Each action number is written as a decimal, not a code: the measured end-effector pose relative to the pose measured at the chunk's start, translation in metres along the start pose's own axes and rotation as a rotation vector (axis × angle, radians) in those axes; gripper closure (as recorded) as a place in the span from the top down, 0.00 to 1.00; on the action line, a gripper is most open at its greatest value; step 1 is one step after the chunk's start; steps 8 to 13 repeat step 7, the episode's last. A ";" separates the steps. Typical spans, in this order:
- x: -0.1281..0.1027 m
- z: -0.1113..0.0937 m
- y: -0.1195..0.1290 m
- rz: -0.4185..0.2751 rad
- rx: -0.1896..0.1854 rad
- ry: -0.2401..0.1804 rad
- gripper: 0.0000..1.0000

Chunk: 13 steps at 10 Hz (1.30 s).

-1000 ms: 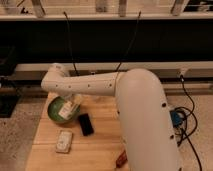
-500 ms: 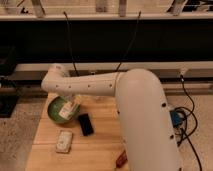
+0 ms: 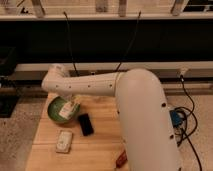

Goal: Place the bottle in the ceramic bowl

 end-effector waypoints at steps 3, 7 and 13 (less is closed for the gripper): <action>0.001 0.001 -0.001 -0.014 0.007 0.003 0.13; 0.000 0.002 -0.003 -0.032 0.017 0.004 0.13; 0.000 0.002 -0.003 -0.032 0.017 0.004 0.13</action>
